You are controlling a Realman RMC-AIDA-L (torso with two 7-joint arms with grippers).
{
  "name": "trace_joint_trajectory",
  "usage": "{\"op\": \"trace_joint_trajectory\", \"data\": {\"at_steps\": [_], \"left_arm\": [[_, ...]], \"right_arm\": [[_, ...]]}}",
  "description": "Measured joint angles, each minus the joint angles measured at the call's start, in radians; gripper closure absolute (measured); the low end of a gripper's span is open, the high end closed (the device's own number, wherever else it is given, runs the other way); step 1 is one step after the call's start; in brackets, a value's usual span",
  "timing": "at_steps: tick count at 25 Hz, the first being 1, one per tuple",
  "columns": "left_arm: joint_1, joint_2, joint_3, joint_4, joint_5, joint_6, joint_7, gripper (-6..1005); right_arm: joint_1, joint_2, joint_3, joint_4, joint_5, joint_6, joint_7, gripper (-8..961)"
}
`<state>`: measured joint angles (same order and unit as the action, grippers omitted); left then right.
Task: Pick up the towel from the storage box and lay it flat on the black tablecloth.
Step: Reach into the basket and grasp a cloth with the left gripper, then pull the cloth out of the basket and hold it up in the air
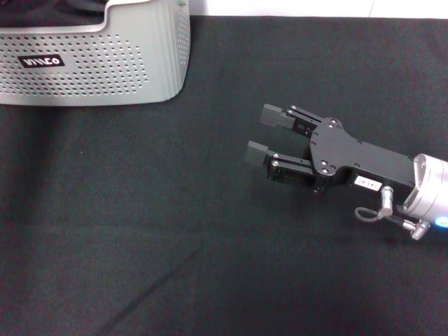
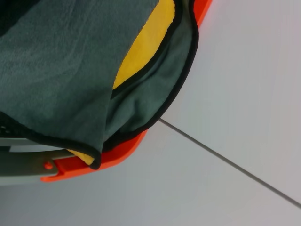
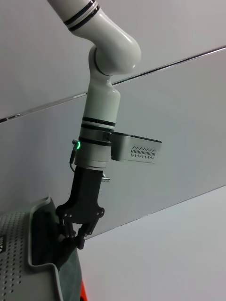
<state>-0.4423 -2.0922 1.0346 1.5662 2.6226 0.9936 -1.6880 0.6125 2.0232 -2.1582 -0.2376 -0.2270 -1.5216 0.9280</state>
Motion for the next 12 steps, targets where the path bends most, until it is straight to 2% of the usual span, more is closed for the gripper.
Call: {"op": "trace_joint_trajectory", "data": {"at_steps": [7,10,12], "left_arm": [[-0.001,-0.001,0.001,0.008,-0.007,0.021,-0.009,821],[0.0,-0.001,0.001,0.024,-0.012,0.036,-0.029,975],[0.009,-0.002,-0.002,0.047,-0.045,0.038,-0.042,975]], "right_arm": [[-0.002,0.0,0.0,0.002,0.0,0.002,0.0,145],[-0.009,0.0,0.001,-0.001,0.0,0.002,-0.002,146],[-0.011,0.0,0.001,-0.002,0.0,0.001,-0.002,146]]}}
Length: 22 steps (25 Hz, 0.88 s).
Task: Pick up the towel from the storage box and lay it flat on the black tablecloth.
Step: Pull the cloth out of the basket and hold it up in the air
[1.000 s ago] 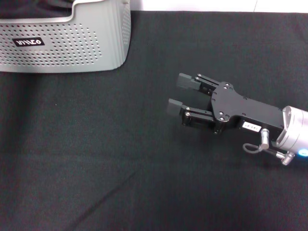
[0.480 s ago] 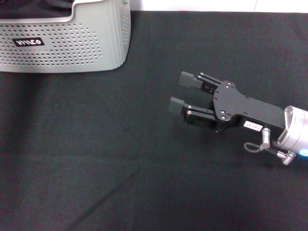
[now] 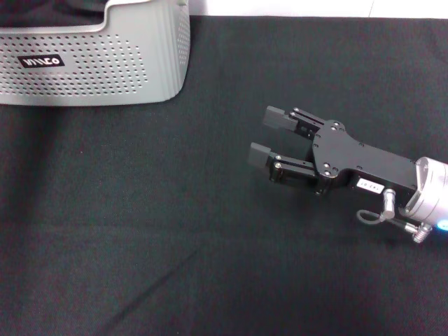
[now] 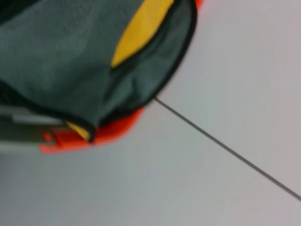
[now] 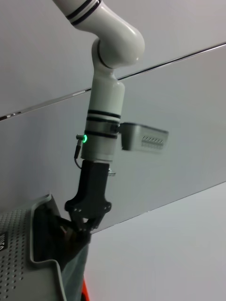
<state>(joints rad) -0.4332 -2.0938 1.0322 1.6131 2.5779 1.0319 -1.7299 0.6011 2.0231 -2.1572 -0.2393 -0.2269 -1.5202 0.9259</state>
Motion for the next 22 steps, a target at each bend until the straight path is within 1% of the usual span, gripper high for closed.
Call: {"op": "trace_joint_trajectory", "data": {"at_steps": [3,4,5,8,11,15,20,22], "left_arm": [[0.028,0.0,-0.019,0.049,-0.104,0.011,-0.004,975],[0.043,0.001,-0.045,0.084,-0.191,0.038,-0.004,976],[0.043,0.001,-0.045,0.084,-0.191,0.038,-0.004,976],[0.059,0.001,-0.108,0.131,-0.334,0.104,-0.004,976],[0.079,0.001,-0.187,0.173,-0.518,0.194,-0.006,976],[0.106,0.002,-0.262,0.216,-0.736,0.303,-0.02,977],[0.141,0.003,-0.281,0.307,-0.886,0.398,-0.09,977],[0.148,0.003,-0.281,0.329,-0.91,0.41,-0.114,977]], "right_arm": [[-0.004,0.0,0.006,0.002,0.0,-0.006,0.0,146],[-0.008,0.0,0.01,0.002,0.0,-0.009,0.0,146],[-0.013,0.0,0.014,0.002,-0.001,-0.012,-0.002,146],[-0.026,-0.004,0.027,-0.001,-0.001,-0.027,-0.013,146],[-0.032,-0.005,0.046,0.002,-0.004,-0.051,-0.025,146],[-0.037,-0.008,0.054,0.004,-0.003,-0.084,-0.058,146],[-0.024,-0.007,0.055,-0.005,-0.004,-0.093,-0.195,146],[-0.017,-0.006,0.056,-0.008,-0.003,-0.093,-0.259,146]]}}
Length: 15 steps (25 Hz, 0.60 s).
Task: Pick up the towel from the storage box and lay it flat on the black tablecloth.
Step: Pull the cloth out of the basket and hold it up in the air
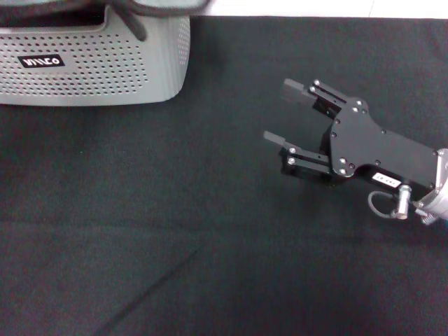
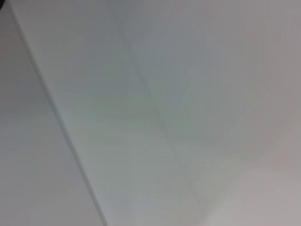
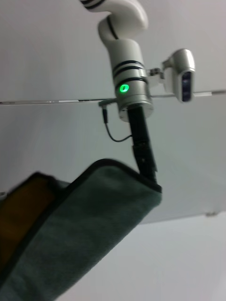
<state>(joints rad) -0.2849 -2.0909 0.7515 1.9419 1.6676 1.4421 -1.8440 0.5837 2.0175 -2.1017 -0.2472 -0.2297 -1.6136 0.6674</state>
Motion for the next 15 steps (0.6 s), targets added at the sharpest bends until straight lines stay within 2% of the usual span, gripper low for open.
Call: {"op": "trace_joint_trajectory", "data": {"at_steps": [3,8,12,15], "left_arm": [[0.024,0.0,0.001,0.065,-0.063,0.024,-0.07,978],[0.048,0.001,-0.01,0.076,-0.147,0.057,-0.117,978],[0.062,-0.001,-0.006,0.076,-0.161,0.076,-0.125,979],[0.089,-0.004,0.016,0.065,-0.146,0.08,-0.121,979]], "right_arm": [[-0.001,-0.002,0.001,-0.034,-0.002,-0.013,-0.059,146],[-0.021,0.0,-0.006,-0.096,-0.02,-0.047,-0.139,146],[-0.049,0.007,-0.01,-0.14,-0.037,-0.032,-0.216,146],[-0.097,0.011,-0.016,-0.206,-0.058,0.008,-0.284,147]]}}
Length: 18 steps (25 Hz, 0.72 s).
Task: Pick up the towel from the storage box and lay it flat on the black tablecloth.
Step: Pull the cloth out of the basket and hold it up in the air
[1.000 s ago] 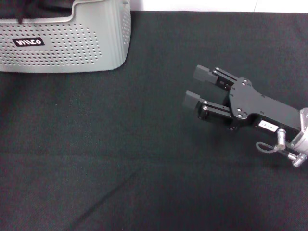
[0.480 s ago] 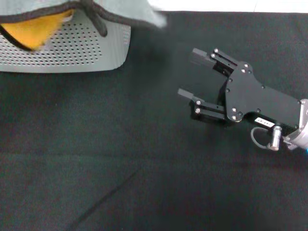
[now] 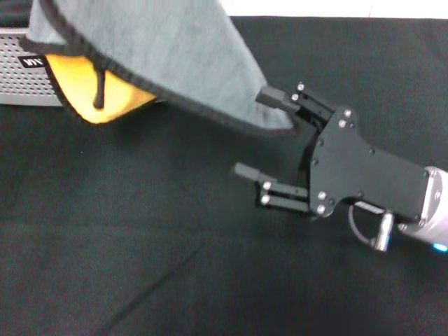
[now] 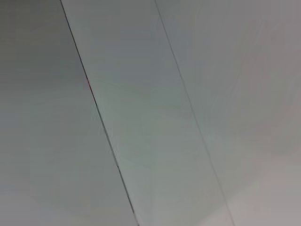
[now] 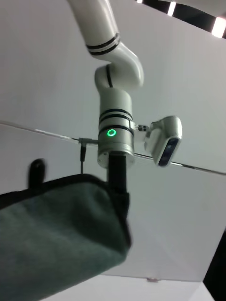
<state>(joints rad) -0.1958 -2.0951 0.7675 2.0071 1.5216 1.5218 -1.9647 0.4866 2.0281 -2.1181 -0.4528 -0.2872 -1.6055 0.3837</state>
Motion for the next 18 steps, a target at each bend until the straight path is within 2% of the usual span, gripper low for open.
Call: {"op": "trace_joint_trajectory", "data": {"at_steps": [5,9,14,18], "left_arm": [[0.046,-0.004,0.072,-0.039,0.05,-0.006,0.046,979],[0.066,-0.006,0.108,-0.096,0.058,-0.028,0.075,978],[0.066,-0.007,0.111,-0.144,0.058,-0.049,0.109,978],[0.065,-0.008,0.121,-0.148,0.058,-0.071,0.118,978]], "right_arm": [[-0.1,0.0,-0.04,-0.158,-0.008,0.156,-0.118,147],[-0.134,0.0,-0.114,-0.265,0.044,0.312,-0.22,147],[-0.137,0.0,-0.279,-0.39,0.268,0.505,-0.476,147],[-0.137,0.0,-0.386,-0.475,0.491,0.568,-0.776,147]]}}
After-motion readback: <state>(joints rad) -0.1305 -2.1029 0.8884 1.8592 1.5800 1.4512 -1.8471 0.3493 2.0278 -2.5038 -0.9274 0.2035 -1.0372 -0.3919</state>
